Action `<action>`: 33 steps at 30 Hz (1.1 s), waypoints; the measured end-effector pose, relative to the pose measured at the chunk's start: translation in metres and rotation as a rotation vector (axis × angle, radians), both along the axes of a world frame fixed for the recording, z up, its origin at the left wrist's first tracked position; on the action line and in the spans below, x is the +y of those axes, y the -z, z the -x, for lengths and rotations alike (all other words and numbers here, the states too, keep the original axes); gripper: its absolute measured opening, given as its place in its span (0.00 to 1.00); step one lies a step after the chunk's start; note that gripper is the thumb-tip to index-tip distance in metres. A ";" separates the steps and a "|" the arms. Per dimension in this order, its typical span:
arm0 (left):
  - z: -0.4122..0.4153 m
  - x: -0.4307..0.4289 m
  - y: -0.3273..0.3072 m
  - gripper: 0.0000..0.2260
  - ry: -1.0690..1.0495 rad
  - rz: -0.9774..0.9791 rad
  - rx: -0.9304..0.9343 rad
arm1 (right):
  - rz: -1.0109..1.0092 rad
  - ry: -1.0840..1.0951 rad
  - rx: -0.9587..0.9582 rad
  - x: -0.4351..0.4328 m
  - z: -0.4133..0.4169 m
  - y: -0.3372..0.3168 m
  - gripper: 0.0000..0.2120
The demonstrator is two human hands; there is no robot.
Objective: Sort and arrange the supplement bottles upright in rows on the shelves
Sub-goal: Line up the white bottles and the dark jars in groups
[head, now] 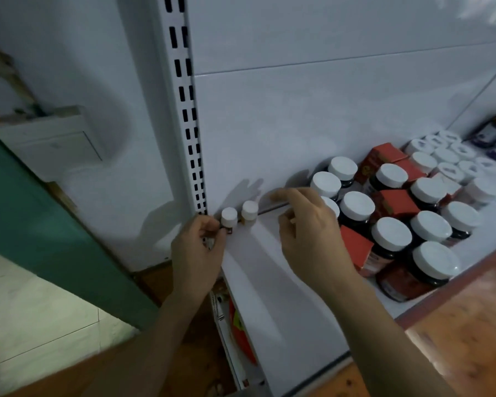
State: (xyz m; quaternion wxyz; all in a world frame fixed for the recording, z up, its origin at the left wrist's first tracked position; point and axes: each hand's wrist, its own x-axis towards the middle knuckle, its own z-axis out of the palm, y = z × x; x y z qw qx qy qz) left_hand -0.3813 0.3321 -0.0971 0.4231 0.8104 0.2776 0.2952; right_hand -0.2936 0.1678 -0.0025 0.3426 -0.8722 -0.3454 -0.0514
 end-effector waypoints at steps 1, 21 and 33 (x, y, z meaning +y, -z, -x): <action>0.003 -0.001 -0.004 0.05 0.008 -0.054 -0.004 | 0.005 0.019 -0.038 -0.010 -0.006 -0.010 0.19; -0.070 -0.097 -0.051 0.19 0.389 0.035 -0.041 | 0.633 -0.107 -0.074 -0.114 -0.046 -0.040 0.22; -0.043 -0.082 -0.070 0.19 0.245 0.110 -0.343 | 0.060 -0.085 0.194 -0.126 -0.055 -0.039 0.21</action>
